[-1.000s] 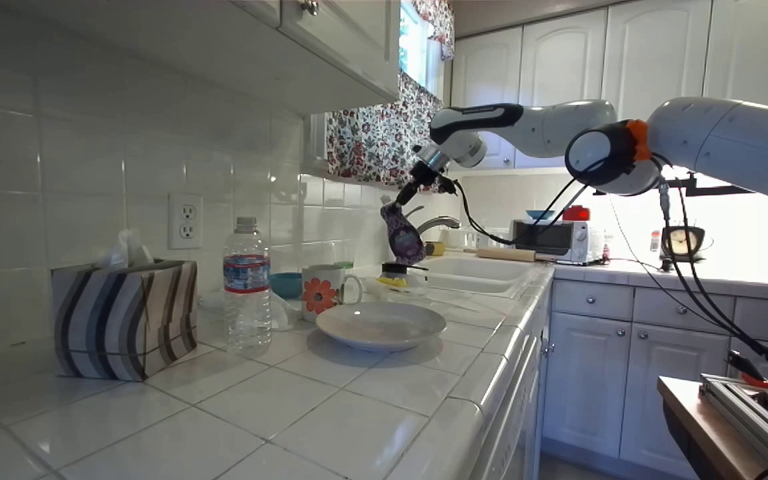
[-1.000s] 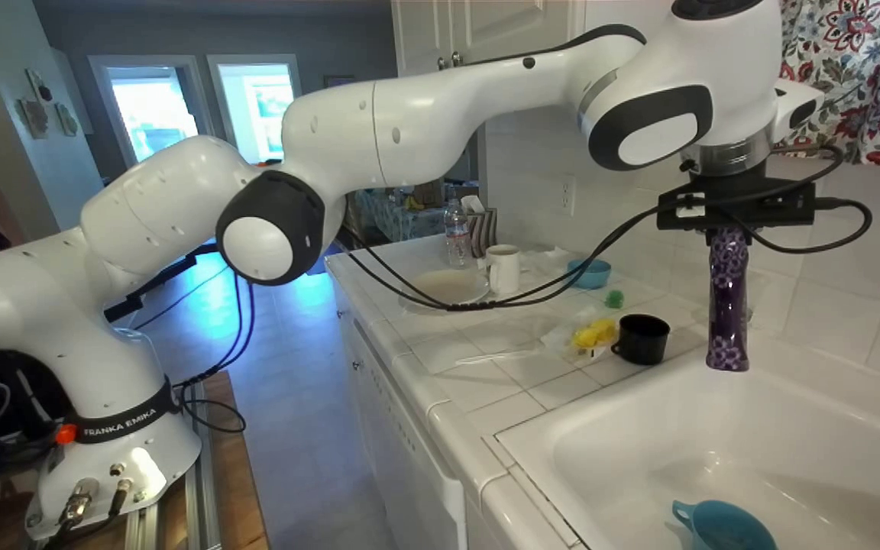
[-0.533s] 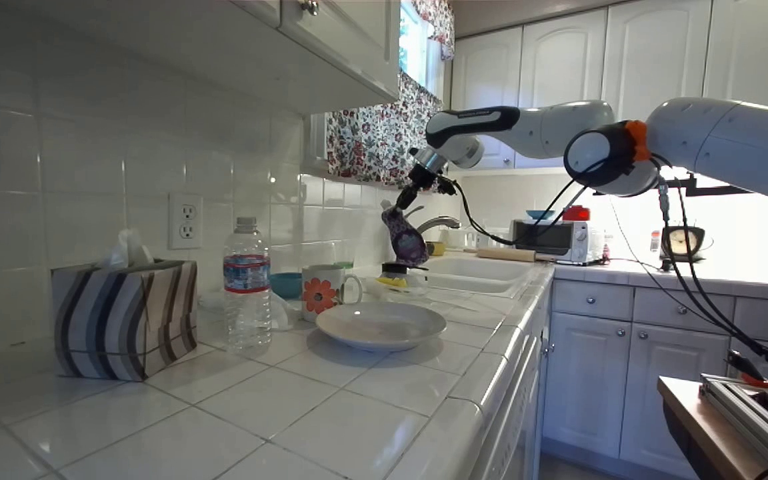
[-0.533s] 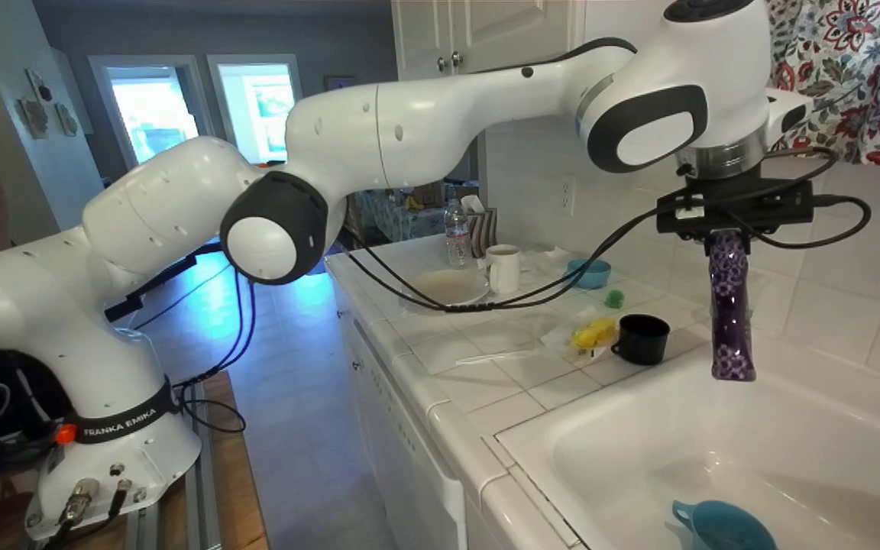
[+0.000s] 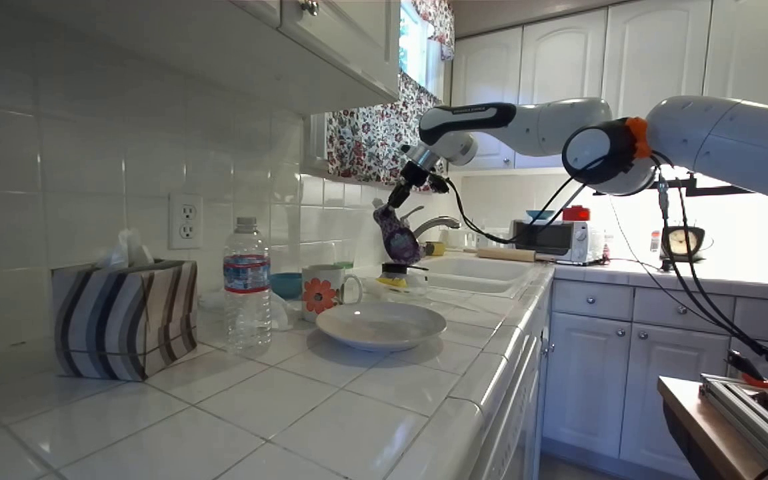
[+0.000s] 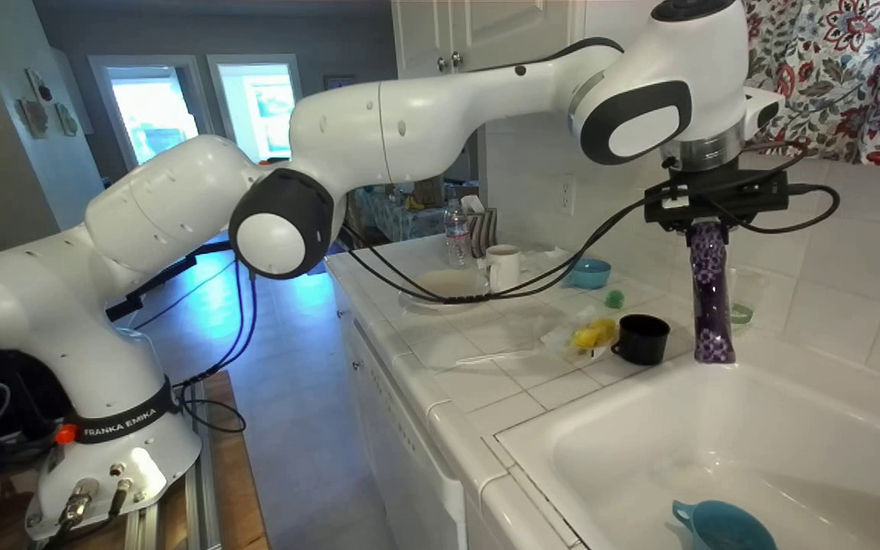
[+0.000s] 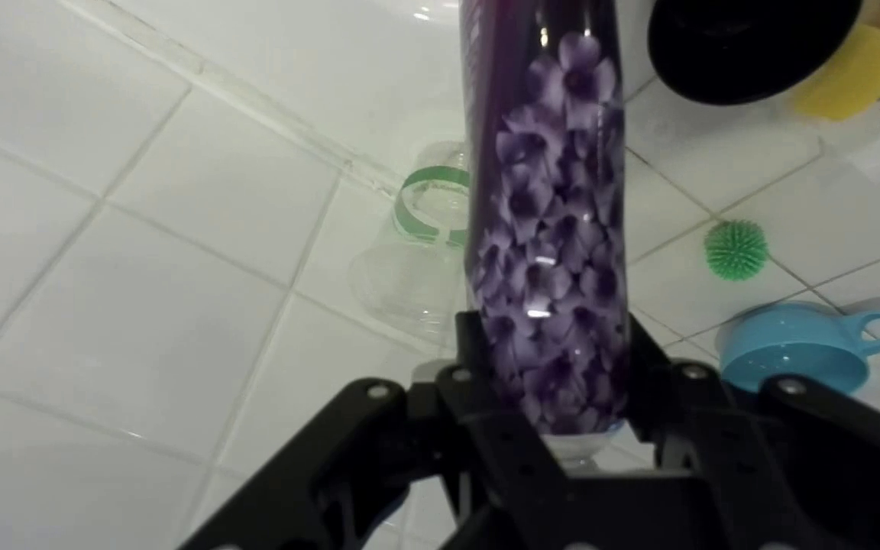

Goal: Pour some dishwashing liquid in the sink.

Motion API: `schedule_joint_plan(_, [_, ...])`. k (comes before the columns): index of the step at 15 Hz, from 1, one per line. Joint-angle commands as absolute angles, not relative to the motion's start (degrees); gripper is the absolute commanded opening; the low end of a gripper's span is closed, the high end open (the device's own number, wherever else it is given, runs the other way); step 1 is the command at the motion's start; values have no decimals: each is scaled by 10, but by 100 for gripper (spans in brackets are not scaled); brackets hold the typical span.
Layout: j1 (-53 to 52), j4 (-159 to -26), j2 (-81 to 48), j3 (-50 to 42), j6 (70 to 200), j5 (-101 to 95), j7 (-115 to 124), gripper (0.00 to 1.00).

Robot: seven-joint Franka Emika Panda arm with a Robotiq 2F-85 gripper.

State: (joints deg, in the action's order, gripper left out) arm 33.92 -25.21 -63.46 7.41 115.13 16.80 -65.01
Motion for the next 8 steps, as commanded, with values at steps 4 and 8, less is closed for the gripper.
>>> schedule_joint_plan(4, [330,-252,-597,64,1037,147,-630,18])
schedule_joint_plan(8, [330,-252,-587,42,1003,133,-605,18])
